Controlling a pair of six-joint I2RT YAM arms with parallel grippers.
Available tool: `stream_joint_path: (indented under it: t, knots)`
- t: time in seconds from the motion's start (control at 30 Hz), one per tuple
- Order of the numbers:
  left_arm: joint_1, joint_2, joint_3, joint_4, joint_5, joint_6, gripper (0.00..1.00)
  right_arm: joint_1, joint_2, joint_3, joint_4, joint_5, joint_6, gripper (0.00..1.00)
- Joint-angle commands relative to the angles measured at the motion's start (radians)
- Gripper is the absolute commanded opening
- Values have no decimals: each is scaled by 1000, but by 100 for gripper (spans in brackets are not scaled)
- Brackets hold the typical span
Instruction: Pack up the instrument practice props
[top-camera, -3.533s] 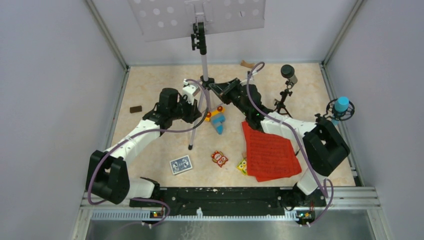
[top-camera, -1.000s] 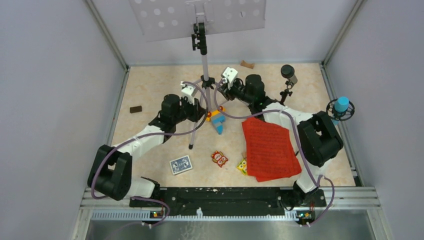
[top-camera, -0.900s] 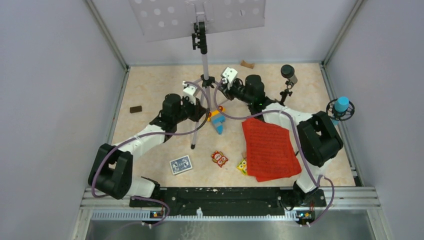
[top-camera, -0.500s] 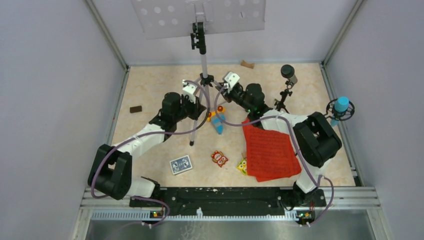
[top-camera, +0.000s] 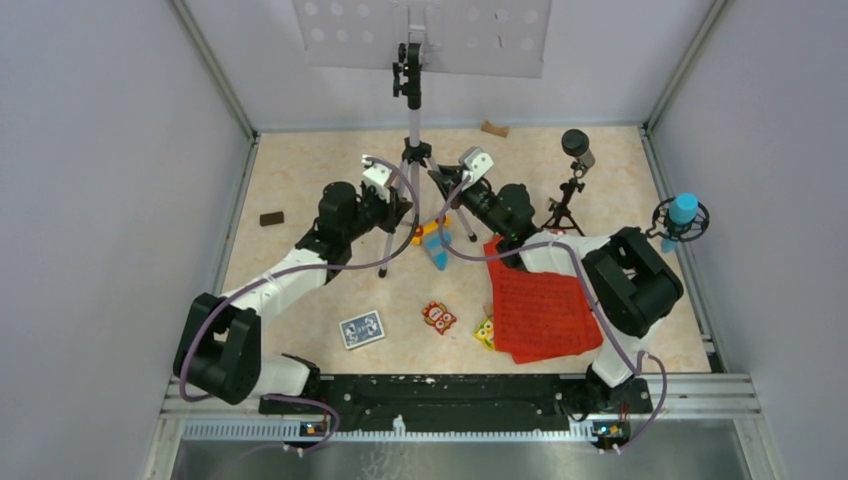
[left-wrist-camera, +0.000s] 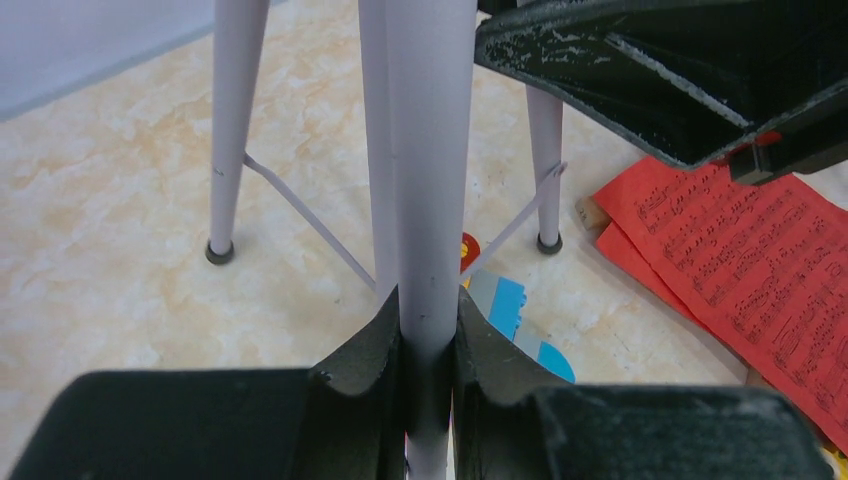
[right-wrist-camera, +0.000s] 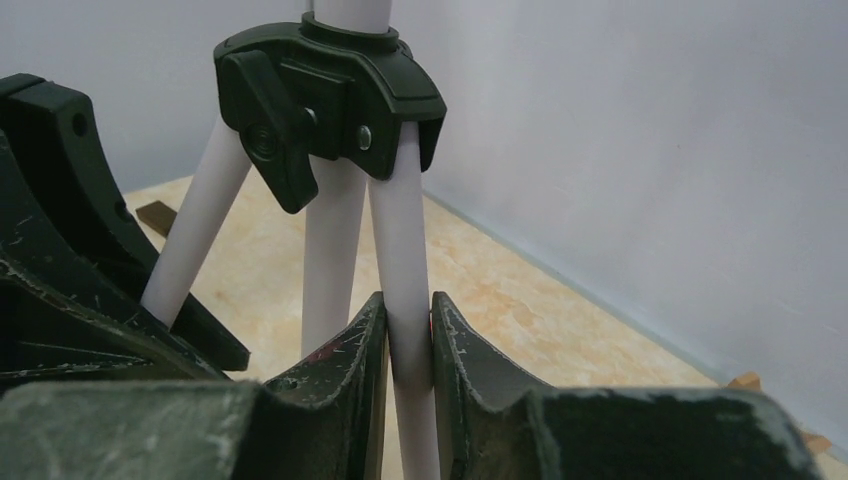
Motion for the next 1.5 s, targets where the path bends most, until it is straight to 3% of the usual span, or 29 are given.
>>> stream_joint_path:
  t: [0.0, 0.3, 0.63, 1.2, 1.47]
  knots:
    - [13, -43, 66, 136, -29, -6, 0, 43, -103, 5, 288, -54, 76, 0]
    - [14, -56, 28, 162, -19, 3, 0, 61, -135, 3, 253, -105, -61, 0]
    - [14, -132, -211, 272, -57, -67, 0, 110, -159, -2, 51, -163, -357, 0]
    - [11, -143, -242, 227, -53, -71, 1, 115, -178, -181, 90, -74, -328, 0]
    - [-6, -125, -250, 221, -57, -85, 23, 114, -219, -266, 84, -27, -268, 24]
